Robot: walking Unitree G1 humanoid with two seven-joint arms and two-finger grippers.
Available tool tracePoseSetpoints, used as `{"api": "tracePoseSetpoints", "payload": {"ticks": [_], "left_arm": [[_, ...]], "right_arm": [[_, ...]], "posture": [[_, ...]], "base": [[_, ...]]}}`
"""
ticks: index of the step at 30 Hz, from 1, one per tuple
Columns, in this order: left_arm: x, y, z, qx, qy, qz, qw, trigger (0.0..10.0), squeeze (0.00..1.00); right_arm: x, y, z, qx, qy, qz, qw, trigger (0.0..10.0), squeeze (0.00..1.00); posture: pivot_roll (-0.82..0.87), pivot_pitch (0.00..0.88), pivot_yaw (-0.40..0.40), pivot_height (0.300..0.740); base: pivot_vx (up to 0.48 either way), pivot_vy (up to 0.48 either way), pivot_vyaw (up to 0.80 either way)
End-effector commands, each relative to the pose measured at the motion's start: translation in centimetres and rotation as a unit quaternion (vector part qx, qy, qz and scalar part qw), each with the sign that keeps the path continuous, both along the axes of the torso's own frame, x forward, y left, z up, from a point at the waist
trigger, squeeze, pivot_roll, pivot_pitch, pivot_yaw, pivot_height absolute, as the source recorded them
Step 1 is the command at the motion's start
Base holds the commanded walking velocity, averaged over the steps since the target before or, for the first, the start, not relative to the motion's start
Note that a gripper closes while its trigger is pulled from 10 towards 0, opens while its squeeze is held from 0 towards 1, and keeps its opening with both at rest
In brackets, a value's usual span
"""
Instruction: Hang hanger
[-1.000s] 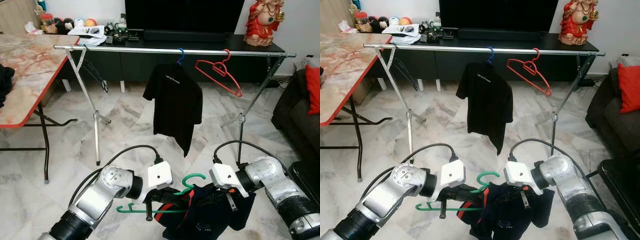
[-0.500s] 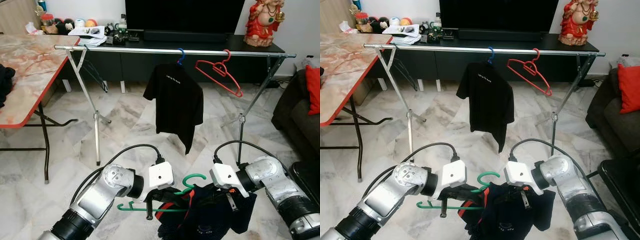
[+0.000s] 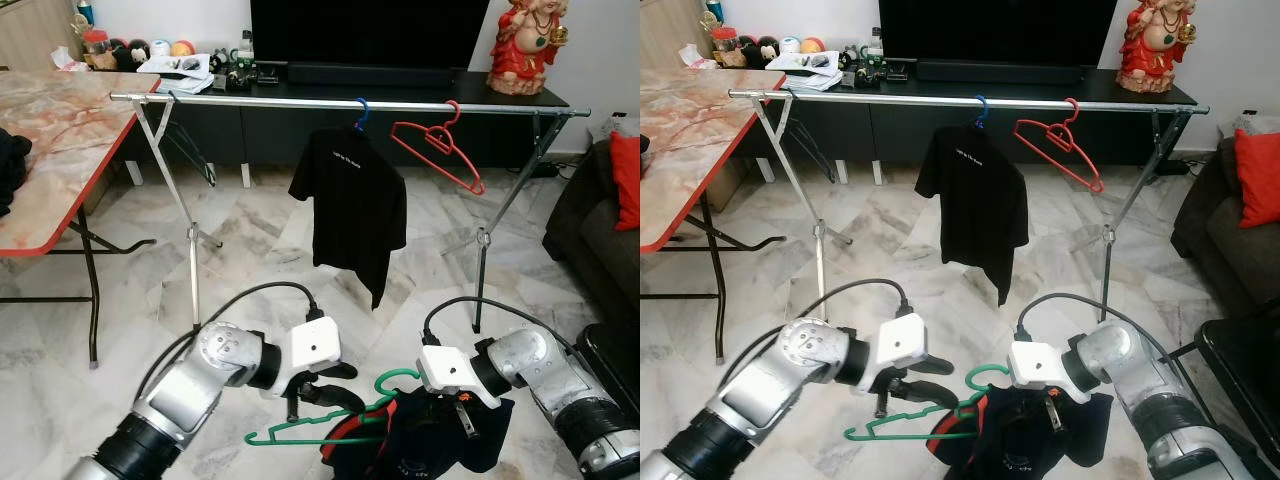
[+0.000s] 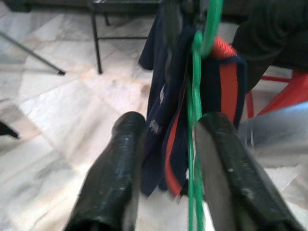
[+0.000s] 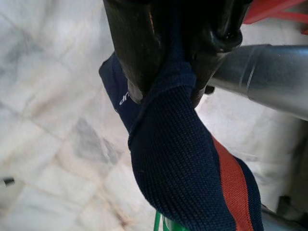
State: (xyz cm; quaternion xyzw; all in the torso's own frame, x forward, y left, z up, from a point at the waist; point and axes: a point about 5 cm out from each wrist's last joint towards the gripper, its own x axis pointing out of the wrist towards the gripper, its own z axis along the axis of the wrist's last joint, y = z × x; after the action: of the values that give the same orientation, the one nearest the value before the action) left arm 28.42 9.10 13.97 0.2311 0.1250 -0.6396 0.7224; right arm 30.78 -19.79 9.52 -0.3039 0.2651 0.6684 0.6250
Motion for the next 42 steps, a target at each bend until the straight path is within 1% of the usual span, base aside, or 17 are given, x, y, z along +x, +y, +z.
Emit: {"api": "tracePoseSetpoints", "payload": {"ticks": [1,2,6,8,12,14,15,16,17,18,19,22,24,28,32,37,42], "left_arm": [[0.2,0.3,0.7,-0.004,-0.011,0.003,1.0,10.0,1.0],[0.9,1.3,0.8,0.0,-0.025,0.039,0.999,10.0,1.0],[1.9,3.6,0.3,0.001,-0.035,0.115,0.993,10.0,1.0],[2.1,4.1,0.1,-0.002,-0.035,0.138,0.99,10.0,1.0],[2.2,5.2,-0.8,-0.005,-0.031,0.184,0.982,10.0,1.0],[2.3,5.8,-1.5,-0.01,-0.029,0.216,0.976,10.0,1.0],[2.2,6.3,-2.4,-0.011,-0.021,0.24,0.97,10.0,1.0],[2.2,6.4,-2.7,-0.011,-0.018,0.245,0.969,10.0,1.0],[2.1,6.5,-3.1,-0.009,-0.015,0.25,0.968,10.0,0.37],[2.0,6.6,-3.4,-0.009,-0.012,0.257,0.966,10.0,0.37],[1.9,6.6,-4.1,-0.013,0.002,0.269,0.963,10.0,0.0],[1.8,6.3,-5.2,-0.022,0.026,0.279,0.96,10.0,0.0],[1.8,6.1,-5.5,-0.022,0.028,0.279,0.959,10.0,0.0],[1.9,5.0,-6.4,-0.037,0.045,0.275,0.96,10.0,0.0],[2.5,4.3,-6.4,-0.053,0.038,0.283,0.957,10.0,0.0],[3.8,3.6,-6.0,-0.092,0.025,0.31,0.946,10.0,0.0],[3.9,2.8,-5.9,-0.117,0.037,0.299,0.946,10.0,0.0]], "right_arm": [[0.2,-0.7,0.3,-0.012,-0.015,-0.008,1.0,0.0,0.0],[0.6,-1.5,0.7,-0.018,-0.035,-0.034,0.999,0.0,0.0],[1.8,-3.0,2.2,-0.014,-0.09,-0.1,0.991,0.0,0.0],[1.9,-3.4,2.8,-0.012,-0.097,-0.101,0.99,0.0,0.0],[2.4,-3.5,4.6,0.02,-0.124,-0.105,0.987,0.0,0.0],[2.7,-3.4,5.7,0.039,-0.142,-0.103,0.984,0.0,0.0],[2.9,-3.2,6.7,0.058,-0.157,-0.1,0.981,0.0,0.0],[2.9,-3.1,7.0,0.063,-0.16,-0.098,0.98,0.0,0.0],[3.0,-3.1,7.4,0.068,-0.164,-0.094,0.98,0.0,0.0],[3.0,-3.0,7.7,0.072,-0.169,-0.091,0.979,0.0,0.0],[3.1,-2.8,8.6,0.079,-0.182,-0.084,0.976,0.0,0.0],[3.1,-2.2,9.8,0.092,-0.2,-0.066,0.973,0.0,0.0],[3.1,-2.0,10.1,0.095,-0.202,-0.062,0.973,0.0,0.0],[3.0,-1.3,11.1,0.105,-0.215,-0.044,0.97,0.0,0.0],[2.9,-1.0,11.7,0.114,-0.219,-0.038,0.968,0.0,0.0],[2.4,-0.4,12.4,0.127,-0.222,-0.029,0.966,0.0,0.0],[2.3,-0.2,12.3,0.124,-0.222,-0.027,0.967,0.0,0.0]], "posture": [[-0.02,0.066,-0.075,0.74],[-0.02,0.069,-0.075,0.74],[-0.01,0.073,-0.076,0.74],[-0.01,0.076,-0.078,0.74],[-0.02,0.079,-0.075,0.74],[-0.02,0.08,-0.074,0.74],[-0.02,0.082,-0.073,0.74],[-0.02,0.082,-0.073,0.74],[-0.03,0.083,-0.072,0.74],[-0.03,0.083,-0.072,0.74],[-0.03,0.084,-0.073,0.74],[-0.03,0.084,-0.071,0.74],[-0.03,0.084,-0.071,0.74],[-0.04,0.083,-0.071,0.74],[-0.05,0.084,-0.072,0.74],[-0.05,0.085,-0.073,0.74],[-0.06,0.084,-0.075,0.74]], "base": [[0.0,0.0,0.0],[0.0,0.0,0.0],[0.0,0.0,0.0],[0.0,0.0,0.0],[0.0,0.0,0.0],[0.0,0.0,0.0],[0.0,0.0,0.0],[0.0,0.0,0.0],[0.0,0.0,0.0],[0.0,0.0,0.0],[0.0,0.0,0.0],[0.0,0.0,0.0],[0.0,0.0,0.0],[0.0,0.0,0.0],[0.0,0.0,0.0],[0.0,0.0,0.0],[0.0,0.0,0.0]]}}
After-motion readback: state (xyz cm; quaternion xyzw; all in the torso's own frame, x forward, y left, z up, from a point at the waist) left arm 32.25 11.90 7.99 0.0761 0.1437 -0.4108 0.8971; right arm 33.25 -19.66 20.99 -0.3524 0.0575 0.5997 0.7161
